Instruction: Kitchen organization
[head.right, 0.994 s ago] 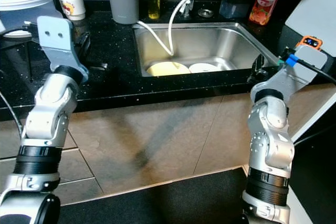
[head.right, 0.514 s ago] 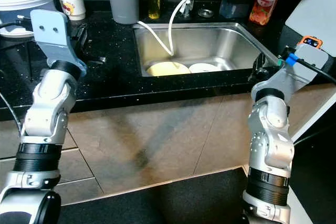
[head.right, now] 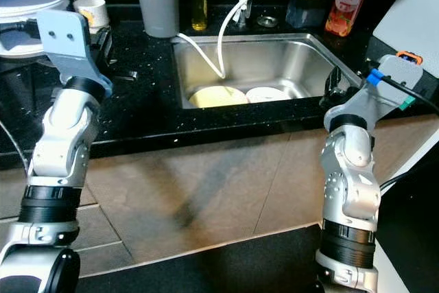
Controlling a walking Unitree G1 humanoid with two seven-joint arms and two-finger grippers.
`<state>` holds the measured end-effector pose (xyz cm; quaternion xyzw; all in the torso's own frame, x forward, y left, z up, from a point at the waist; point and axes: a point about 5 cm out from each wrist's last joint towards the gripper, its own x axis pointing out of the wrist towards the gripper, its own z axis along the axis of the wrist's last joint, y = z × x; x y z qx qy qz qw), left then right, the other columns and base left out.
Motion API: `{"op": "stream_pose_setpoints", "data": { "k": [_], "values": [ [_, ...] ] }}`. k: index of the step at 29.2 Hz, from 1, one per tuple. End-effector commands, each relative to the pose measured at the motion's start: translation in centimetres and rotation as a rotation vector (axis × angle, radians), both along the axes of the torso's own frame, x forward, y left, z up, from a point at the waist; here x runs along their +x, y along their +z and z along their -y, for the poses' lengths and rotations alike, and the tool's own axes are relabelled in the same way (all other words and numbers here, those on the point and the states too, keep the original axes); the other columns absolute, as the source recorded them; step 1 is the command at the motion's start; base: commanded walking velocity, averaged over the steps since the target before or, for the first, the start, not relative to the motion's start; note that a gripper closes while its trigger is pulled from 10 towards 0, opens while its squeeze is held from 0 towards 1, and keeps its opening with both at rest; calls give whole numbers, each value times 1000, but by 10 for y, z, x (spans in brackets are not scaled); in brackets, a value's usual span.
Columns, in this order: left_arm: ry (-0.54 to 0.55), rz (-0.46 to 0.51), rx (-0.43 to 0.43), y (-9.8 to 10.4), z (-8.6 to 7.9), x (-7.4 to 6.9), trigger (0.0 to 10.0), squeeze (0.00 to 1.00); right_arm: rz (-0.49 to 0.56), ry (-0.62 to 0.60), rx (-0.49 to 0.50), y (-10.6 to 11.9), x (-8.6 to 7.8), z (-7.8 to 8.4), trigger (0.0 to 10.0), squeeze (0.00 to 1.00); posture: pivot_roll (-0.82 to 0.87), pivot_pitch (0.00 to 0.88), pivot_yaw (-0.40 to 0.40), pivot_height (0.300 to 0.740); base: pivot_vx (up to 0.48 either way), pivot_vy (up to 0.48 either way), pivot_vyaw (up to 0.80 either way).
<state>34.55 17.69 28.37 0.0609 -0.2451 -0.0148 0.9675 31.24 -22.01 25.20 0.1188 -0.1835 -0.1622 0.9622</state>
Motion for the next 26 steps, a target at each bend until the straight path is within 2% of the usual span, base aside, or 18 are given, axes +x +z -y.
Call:
{"op": "stream_pose_setpoints", "data": {
  "k": [1, 26],
  "values": [
    [3, -1, 20, 1, 1, 2, 10000, 0, 6, -5, -8, 1, 0, 2, 10000, 0, -26, 0, -40, 740, 326, 0, 0],
    [15, -7, 20, -1, -1, 3, 10000, 0, -2, -1, -12, -3, 1, 2, 10000, 0, -25, 0, -42, 740, 297, 0, 0]
  ]
}}
